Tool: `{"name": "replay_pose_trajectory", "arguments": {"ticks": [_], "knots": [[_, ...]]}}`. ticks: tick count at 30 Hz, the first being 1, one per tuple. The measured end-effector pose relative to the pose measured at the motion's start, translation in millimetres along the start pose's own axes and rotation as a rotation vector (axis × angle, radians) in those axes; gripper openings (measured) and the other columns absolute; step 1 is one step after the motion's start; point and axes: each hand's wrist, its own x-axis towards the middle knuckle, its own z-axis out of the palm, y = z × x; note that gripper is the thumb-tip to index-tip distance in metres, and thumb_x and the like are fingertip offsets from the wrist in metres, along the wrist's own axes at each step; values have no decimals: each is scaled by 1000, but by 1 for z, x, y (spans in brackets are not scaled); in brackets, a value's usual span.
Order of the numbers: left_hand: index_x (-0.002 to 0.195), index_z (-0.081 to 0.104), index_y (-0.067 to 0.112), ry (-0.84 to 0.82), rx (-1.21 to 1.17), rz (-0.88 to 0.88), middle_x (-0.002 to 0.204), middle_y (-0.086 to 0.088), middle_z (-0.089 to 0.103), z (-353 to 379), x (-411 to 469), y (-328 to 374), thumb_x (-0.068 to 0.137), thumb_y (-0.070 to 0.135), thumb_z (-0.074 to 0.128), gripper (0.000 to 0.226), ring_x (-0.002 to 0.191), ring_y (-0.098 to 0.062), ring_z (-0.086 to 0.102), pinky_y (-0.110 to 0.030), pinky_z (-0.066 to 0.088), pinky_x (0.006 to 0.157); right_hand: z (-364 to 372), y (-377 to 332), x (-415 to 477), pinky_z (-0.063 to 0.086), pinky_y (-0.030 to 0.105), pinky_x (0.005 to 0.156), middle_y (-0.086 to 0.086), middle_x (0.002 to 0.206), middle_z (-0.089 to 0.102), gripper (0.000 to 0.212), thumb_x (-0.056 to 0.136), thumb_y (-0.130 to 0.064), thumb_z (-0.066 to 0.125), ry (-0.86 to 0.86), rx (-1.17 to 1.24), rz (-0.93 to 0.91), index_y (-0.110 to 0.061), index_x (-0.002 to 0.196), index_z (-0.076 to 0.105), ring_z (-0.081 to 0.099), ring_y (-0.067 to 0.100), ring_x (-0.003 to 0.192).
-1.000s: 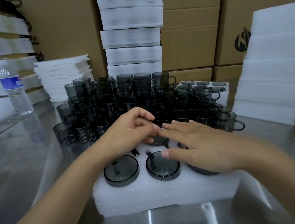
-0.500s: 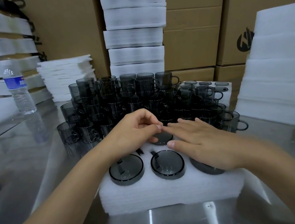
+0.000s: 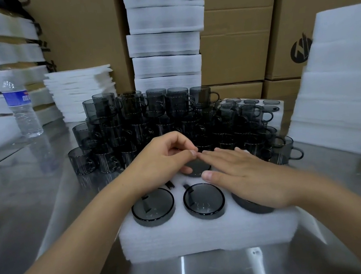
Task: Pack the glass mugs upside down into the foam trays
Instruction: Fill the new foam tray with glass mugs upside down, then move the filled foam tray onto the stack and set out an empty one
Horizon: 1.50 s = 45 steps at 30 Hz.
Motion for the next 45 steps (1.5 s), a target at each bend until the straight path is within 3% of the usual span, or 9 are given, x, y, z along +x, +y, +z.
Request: {"name": "replay_pose_trajectory", "arguments": {"ticks": [5, 16, 25, 28, 33, 36, 39, 43, 45], "knots": [[83, 65, 19, 1, 52, 4, 97, -4, 71, -2, 1, -4, 89, 12, 61, 10, 89, -23, 70, -38, 58, 80, 5, -1, 0, -23, 34, 112, -21, 154, -22, 85, 67, -80, -6, -3, -150, 20, -46, 145, -17, -30, -3, 136], [83, 67, 21, -21, 90, 16, 94, 0, 71, -2, 1, -4, 88, 14, 64, 9, 86, -17, 69, -28, 57, 77, 7, -2, -3, -25, 40, 112, -20, 155, -19, 85, 71, -77, -9, 65, -244, 10, -41, 148, -11, -32, -1, 136], [86, 68, 17, -38, 118, 15, 94, -2, 71, -2, 1, -6, 88, 13, 64, 6, 87, -19, 68, -32, 56, 80, 7, 3, 0, -16, 34, 115, -20, 158, -10, 90, 69, -80, -5, 23, -104, -21, -39, 149, -8, -18, -4, 140], [83, 65, 25, 29, 294, 122, 95, 6, 67, 0, -6, 0, 88, 13, 63, 13, 88, -3, 63, -19, 51, 78, 6, 0, -5, -12, 34, 117, -17, 158, 6, 85, 74, -77, 2, 130, -65, -33, -39, 150, 6, -6, -2, 142], [76, 55, 35, 67, 732, 271, 82, 16, 54, -12, -31, 25, 82, 38, 58, 7, 78, 0, 53, -21, 45, 68, -3, -1, -36, 24, 21, 91, -19, 96, 58, 59, 90, -64, 25, 606, -108, -153, -27, 95, 70, 45, 3, 93], [71, 60, 35, -92, 802, 88, 79, 18, 62, -27, -58, 39, 69, 70, 51, 36, 77, 1, 58, -27, 50, 72, 0, 2, -63, 27, 24, 76, -16, 67, 61, 63, 88, -62, 28, 574, -215, -157, -22, 66, 70, 45, 4, 70], [89, 57, 42, -137, 948, 38, 92, 31, 56, -31, -90, 38, 54, 83, 47, 55, 87, 7, 54, -21, 46, 78, 13, 2, -81, 30, 27, 64, -17, 60, 55, 49, 75, -70, 44, 540, -449, -160, -29, 69, 69, 38, 8, 64], [107, 44, 39, -171, 1070, 83, 108, 24, 50, -19, -116, 34, 79, 55, 56, 35, 104, 1, 46, -11, 33, 82, 26, 1, -86, 27, 29, 61, -16, 61, 51, 40, 55, -60, 80, 630, -523, -204, -26, 71, 66, 30, 10, 68], [112, 44, 38, -140, 1080, 115, 113, 21, 48, -18, -117, 43, 87, 49, 53, 28, 108, -3, 43, -5, 27, 81, 24, 5, -90, 25, 29, 61, -17, 64, 54, 35, 62, -59, 73, 687, -519, -234, -25, 72, 65, 32, 9, 69]]}}
